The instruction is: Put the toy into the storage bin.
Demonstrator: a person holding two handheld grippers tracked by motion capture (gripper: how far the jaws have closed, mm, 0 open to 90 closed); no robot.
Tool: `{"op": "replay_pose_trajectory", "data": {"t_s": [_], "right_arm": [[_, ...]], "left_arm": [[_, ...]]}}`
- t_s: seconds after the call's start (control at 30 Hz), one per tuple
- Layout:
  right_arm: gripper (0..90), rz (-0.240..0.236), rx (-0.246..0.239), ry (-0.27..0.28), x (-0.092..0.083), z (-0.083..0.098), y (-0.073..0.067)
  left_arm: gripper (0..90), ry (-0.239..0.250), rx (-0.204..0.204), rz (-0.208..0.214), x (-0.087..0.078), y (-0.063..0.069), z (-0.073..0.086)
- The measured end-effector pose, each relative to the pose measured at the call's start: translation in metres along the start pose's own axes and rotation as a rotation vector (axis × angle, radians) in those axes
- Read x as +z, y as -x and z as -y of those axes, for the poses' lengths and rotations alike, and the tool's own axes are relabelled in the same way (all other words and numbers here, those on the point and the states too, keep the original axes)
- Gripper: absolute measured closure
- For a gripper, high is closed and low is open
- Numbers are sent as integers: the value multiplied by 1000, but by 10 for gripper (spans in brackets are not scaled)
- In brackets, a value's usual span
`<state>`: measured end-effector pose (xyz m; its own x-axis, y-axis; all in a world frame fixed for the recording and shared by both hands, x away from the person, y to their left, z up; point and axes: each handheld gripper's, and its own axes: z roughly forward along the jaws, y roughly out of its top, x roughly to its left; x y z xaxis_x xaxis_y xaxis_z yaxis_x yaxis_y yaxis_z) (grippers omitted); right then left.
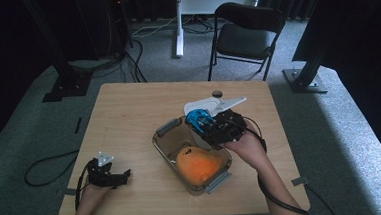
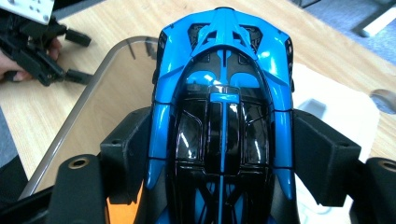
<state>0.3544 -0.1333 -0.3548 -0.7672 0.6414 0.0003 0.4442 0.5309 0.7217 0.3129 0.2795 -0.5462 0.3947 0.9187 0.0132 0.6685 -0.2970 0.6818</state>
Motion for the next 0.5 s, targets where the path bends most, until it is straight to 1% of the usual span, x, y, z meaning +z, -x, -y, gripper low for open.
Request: {"op": "replay_pose_trajectory", "data": {"t_s": [0.03, 0.07, 0.1, 0.13, 0.17, 0.3, 0.33, 0.37, 0.4, 0.5], "right_arm": [[268, -3, -3, -5, 4, -1, -2], [267, -3, -3, -5, 4, -1, -2], [267, -17, 1, -17, 16, -4, -6], [267, -17, 1, -17, 16, -4, -6], [268, -23, 6, -25, 18, -4, -7], [268, -44, -3, -44, 29, -5, -13], [268, -49, 3, -42, 30, -5, -14], [267, -55, 0, -48, 32, -5, -15], [268, -54, -5, -53, 34, -4, -16], [267, -59, 3, -67, 38, -1, -16]], "left_arm": [[1, 0, 0, 0, 0, 0, 0], [1, 0, 0, 0, 0, 0, 0], [1, 0, 1, 1, 0, 0, 0], [1, 0, 1, 1, 0, 0, 0], [1, 0, 1, 1, 0, 0, 0], [1, 0, 2, 2, 0, 0, 0], [1, 0, 2, 2, 0, 0, 0], [1, 0, 2, 2, 0, 0, 0], [1, 0, 2, 2, 0, 0, 0], [1, 1, 1, 1, 0, 0, 0]]}}
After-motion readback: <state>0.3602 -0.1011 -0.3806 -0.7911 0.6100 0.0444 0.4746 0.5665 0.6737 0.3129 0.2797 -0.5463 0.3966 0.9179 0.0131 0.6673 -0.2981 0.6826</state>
